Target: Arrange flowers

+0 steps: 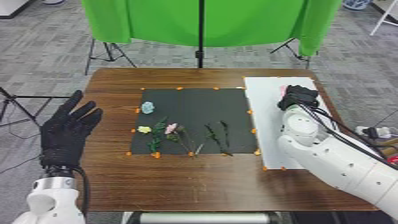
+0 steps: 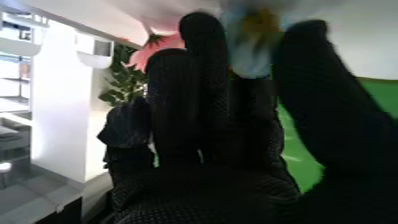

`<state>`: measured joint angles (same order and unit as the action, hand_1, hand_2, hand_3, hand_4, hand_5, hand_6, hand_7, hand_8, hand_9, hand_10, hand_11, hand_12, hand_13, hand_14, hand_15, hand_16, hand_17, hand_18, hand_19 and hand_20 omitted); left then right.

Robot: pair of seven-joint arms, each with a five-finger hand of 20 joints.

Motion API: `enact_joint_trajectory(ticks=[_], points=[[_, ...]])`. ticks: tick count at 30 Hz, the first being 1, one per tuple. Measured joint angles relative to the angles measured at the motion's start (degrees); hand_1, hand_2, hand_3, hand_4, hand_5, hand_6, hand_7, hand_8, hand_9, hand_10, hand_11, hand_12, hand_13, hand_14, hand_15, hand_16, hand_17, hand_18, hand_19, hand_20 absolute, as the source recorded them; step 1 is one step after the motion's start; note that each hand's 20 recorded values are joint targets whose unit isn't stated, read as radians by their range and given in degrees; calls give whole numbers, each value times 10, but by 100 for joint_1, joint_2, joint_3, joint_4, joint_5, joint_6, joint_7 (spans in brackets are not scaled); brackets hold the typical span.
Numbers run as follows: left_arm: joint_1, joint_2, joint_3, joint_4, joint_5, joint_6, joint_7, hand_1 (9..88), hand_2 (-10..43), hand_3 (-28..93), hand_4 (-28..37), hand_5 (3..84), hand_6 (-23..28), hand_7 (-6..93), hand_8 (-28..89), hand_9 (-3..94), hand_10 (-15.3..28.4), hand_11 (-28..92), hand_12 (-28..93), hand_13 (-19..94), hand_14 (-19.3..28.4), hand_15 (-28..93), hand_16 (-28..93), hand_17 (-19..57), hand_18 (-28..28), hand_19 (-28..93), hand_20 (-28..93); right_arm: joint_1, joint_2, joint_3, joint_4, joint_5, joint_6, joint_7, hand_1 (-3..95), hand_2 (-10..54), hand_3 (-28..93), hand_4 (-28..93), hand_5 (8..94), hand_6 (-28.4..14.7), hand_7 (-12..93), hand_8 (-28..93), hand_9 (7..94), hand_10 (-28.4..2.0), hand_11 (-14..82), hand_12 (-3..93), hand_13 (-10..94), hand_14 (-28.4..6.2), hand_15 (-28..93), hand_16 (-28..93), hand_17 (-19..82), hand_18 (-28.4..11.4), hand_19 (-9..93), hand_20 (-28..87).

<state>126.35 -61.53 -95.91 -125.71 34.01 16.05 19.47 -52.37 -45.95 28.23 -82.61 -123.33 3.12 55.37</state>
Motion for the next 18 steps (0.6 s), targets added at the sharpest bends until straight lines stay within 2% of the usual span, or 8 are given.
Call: enact_joint_trajectory(ticks=[5,10,14,18], points=[[-12,-32,-35,0,7,0,-51,253,98,780,-249,383,84,115,-95,357,201,271,106,260,267,544,-92,-86,263,579,127,-49,-6,-23,44,-217,167,3,584,-95,640,-283,886,37,161,16,934,-55,214,330,724,-66,780,180,311,-214,932,574],[-6,-66,-68,-5,15,0,-86,252,97,781,-247,383,84,115,-95,357,201,271,107,260,266,543,-92,-86,263,578,126,-155,49,-126,-122,-335,863,-26,590,-95,649,-283,899,26,154,20,937,-63,227,321,743,-63,767,183,324,-220,932,581],[-3,-72,-71,-6,20,-3,-86,252,97,781,-247,383,84,115,-96,357,201,271,107,260,267,542,-92,-86,263,578,127,-202,106,-218,-624,-559,1405,-154,584,-95,665,-283,903,23,150,24,937,-65,232,319,747,-64,763,188,326,-224,932,585],[-7,-72,-60,-6,30,-6,-87,252,97,782,-247,383,84,115,-96,357,201,271,107,260,266,542,-92,-86,263,579,126,-251,56,-187,-1273,-779,1496,-621,573,-95,681,-283,900,22,149,31,937,-65,231,322,743,-67,766,193,325,-226,932,590]])
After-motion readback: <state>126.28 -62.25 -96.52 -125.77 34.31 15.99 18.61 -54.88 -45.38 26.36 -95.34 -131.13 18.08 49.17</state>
